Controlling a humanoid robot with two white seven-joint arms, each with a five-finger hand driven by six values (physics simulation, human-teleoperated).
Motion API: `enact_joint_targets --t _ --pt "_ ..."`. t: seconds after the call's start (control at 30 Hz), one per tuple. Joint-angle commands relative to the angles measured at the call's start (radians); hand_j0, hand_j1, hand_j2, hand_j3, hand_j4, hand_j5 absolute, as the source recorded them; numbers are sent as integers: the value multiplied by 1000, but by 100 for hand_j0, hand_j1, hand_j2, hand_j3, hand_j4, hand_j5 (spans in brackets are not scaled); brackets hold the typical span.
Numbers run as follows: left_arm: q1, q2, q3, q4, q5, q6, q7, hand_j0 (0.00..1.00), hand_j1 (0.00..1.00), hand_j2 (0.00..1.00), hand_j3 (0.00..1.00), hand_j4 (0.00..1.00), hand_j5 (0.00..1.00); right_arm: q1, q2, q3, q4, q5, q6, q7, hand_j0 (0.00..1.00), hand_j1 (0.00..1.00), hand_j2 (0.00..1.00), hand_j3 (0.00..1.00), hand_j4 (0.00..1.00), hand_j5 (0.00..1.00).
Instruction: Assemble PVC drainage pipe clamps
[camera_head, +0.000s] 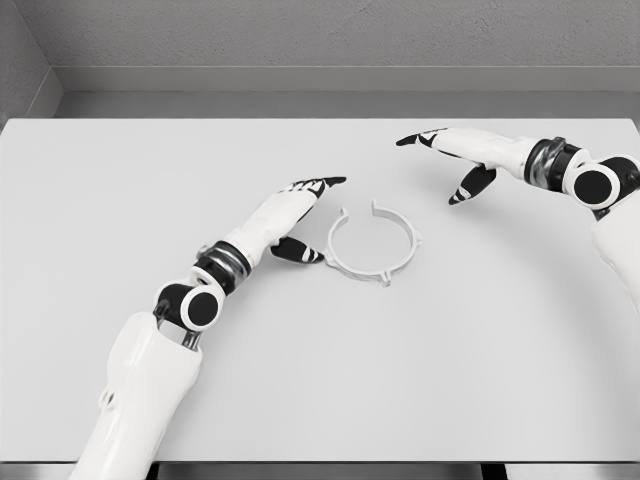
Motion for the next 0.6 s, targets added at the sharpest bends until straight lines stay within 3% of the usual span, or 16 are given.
enact_joint_targets --t 0.0,0.43,0.57 --pt "0 0 2 -4 6 0 1 100 100 100 100 100 100 0 -1 -1 -1 -6 2 1 100 100 100 100 100 100" --pt "11 0 22 -27 8 0 -1 100 100 100 100 100 100 -2 -30 19 -3 -7 2 -1 100 100 100 100 100 100" --pt "51 0 24 -101 37 -2 -3 100 100 100 100 100 100 -2 -37 18 -3 -7 2 -1 100 100 100 100 100 100"
